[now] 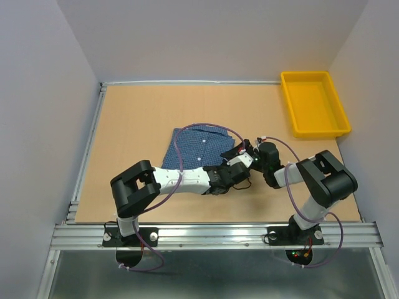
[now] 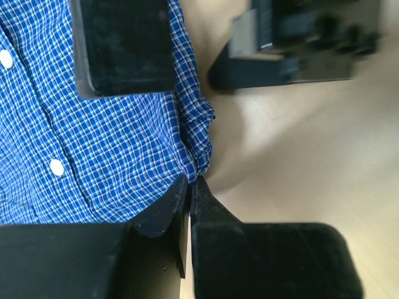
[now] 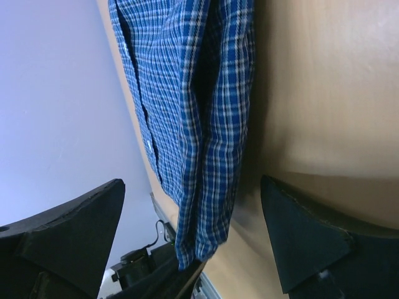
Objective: Fold and stack the long sleeve shirts
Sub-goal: Fold the shirt
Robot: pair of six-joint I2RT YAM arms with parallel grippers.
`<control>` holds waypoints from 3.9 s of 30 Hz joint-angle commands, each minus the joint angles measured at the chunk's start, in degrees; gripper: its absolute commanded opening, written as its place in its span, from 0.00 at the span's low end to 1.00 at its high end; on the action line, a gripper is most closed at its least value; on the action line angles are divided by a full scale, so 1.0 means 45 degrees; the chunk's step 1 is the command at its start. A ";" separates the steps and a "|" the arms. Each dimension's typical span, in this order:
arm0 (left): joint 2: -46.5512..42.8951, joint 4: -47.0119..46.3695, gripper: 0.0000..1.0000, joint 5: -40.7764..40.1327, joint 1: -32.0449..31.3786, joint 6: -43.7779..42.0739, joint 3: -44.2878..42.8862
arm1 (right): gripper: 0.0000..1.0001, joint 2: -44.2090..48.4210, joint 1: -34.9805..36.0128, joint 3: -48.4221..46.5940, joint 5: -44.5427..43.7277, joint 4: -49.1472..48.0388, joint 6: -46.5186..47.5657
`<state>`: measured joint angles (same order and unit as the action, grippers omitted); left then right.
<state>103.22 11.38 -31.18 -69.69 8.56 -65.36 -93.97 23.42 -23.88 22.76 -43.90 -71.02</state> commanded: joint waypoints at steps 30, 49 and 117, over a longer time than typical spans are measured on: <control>-0.2330 0.0126 0.44 0.2944 0.0057 0.2843 -0.1411 | 0.01 0.0588 0.0381 -0.1781 -0.0174 0.2170 0.2849; -0.8816 0.2003 0.83 0.6108 0.7419 0.2142 -0.0318 | 0.01 0.2505 -0.0028 -1.3045 -0.7924 2.0803 1.2811; -1.2571 0.0367 0.82 0.6865 0.9042 0.2201 0.3859 | 0.75 0.3118 0.4996 -0.9824 -0.8071 1.9098 0.9208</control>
<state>42.70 19.27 -5.76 -29.12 22.31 -50.24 -89.54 54.59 -78.94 -16.47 49.08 -20.05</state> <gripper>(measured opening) 0.825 0.799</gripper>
